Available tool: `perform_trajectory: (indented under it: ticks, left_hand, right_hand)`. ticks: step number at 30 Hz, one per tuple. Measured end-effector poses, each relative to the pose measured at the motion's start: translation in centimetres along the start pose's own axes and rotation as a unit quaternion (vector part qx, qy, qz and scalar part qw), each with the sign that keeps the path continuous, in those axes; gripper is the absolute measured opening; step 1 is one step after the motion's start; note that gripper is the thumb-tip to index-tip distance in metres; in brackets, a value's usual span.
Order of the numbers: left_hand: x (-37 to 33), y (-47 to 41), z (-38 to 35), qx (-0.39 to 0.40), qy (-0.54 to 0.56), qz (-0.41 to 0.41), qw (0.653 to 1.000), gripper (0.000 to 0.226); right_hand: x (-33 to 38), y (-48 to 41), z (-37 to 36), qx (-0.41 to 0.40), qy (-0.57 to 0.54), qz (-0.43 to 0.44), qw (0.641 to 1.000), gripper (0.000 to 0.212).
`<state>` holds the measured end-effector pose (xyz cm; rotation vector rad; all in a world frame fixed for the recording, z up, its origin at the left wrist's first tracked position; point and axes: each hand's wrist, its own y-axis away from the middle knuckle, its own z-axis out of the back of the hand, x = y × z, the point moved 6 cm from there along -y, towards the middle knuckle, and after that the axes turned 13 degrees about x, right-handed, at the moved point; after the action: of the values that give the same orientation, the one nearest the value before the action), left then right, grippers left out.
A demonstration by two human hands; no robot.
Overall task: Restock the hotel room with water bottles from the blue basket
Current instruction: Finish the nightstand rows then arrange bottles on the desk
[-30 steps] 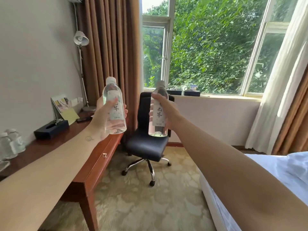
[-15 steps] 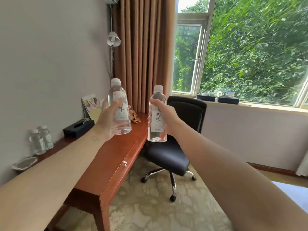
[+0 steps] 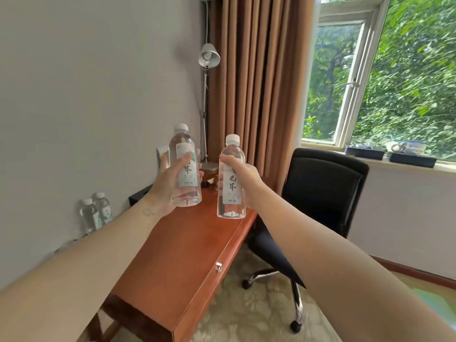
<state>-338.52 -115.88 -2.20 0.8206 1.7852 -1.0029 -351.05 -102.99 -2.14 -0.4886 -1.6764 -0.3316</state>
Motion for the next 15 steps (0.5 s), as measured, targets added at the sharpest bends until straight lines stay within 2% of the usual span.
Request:
perform_trajectory:
  ticks: [11, 15]
  left_hand:
    - [3.0, -6.0, 5.6, -0.058, 0.025, -0.012, 0.998, 0.072]
    - [4.1, -8.9, 7.3, -0.109, 0.036, -0.013, 0.993, 0.075]
  right_hand:
    - [-2.4, -11.6, -0.7, 0.091, -0.026, -0.030, 0.995, 0.037]
    - [-2.7, -16.6, -0.2, 0.121, -0.010, -0.040, 0.992, 0.035]
